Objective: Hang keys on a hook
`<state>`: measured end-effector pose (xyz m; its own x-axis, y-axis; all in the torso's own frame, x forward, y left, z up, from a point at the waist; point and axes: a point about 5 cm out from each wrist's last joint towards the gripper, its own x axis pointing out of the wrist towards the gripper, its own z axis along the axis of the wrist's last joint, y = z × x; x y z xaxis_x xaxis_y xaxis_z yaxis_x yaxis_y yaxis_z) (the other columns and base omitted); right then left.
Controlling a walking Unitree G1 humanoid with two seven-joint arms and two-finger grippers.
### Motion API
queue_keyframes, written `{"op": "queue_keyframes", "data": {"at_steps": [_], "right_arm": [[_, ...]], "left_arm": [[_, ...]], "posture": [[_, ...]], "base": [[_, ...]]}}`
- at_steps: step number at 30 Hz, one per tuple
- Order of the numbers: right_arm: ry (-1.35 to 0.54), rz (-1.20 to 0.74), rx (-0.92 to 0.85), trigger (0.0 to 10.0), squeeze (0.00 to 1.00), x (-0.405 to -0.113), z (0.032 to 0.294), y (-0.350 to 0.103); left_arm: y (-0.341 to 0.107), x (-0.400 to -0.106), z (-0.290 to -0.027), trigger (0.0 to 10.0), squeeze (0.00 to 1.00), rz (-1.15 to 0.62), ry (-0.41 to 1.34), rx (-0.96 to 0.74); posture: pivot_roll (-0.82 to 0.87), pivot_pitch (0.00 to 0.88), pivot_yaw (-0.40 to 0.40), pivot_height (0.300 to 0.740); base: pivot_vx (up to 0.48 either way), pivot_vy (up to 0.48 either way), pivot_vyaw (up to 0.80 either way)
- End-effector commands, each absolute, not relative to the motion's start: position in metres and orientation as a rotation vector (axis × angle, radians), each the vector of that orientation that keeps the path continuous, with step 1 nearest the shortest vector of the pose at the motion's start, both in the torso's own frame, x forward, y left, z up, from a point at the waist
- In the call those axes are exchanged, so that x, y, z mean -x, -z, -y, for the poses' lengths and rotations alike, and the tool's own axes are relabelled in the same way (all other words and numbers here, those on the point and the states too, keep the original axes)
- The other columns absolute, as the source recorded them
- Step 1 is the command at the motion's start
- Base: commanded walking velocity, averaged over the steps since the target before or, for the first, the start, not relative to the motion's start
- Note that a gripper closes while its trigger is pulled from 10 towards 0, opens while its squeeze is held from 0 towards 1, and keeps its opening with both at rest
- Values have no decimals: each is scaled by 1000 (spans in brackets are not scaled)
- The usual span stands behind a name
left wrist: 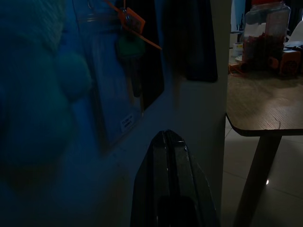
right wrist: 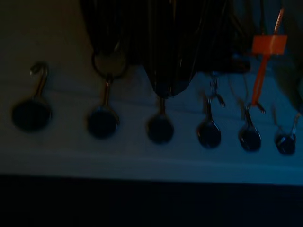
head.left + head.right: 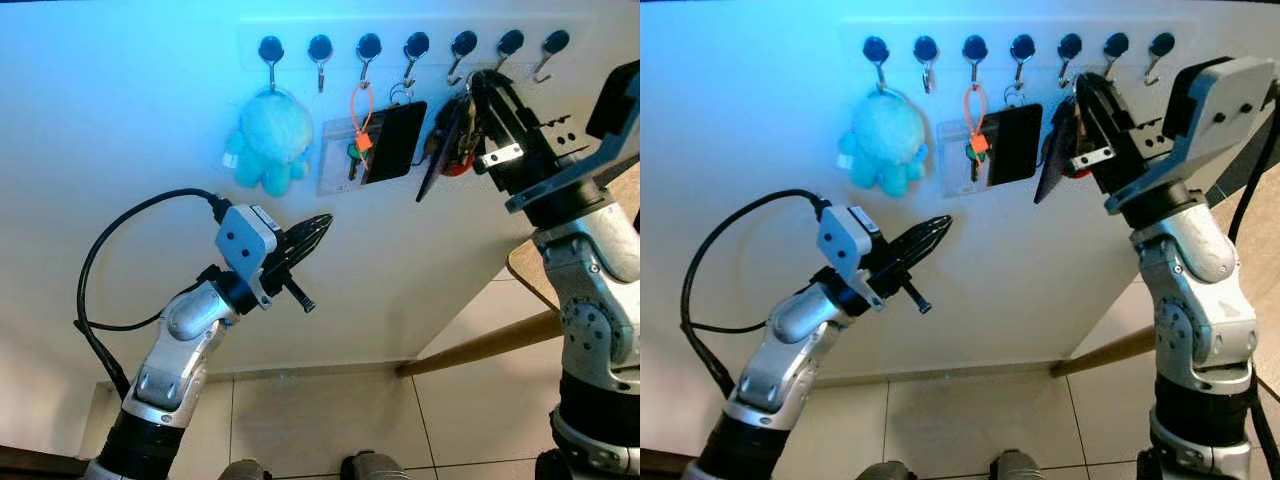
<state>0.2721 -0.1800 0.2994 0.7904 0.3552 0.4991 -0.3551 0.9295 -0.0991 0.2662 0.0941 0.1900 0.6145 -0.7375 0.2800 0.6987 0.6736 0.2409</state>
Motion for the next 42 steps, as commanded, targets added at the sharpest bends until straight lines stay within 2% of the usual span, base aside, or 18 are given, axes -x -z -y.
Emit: {"op": "queue_keyframes", "data": {"at_steps": [1,23,42], "right_arm": [[-382,535,-8,10000,0,-270,180,-299],[-398,578,-13,10000,0,-274,182,-312],[-281,555,-25,10000,0,-268,205,-303]], "left_arm": [[-190,-265,-90,10000,0,369,849,-96],[-191,-265,-92,10000,0,371,833,-98],[-219,-264,-81,10000,0,451,879,-25]], "posture": [[31,112,-11,740],[40,120,-19,740],[35,122,-7,740]], "base": [[0,0,0],[0,0,0],[0,0,0]]}}
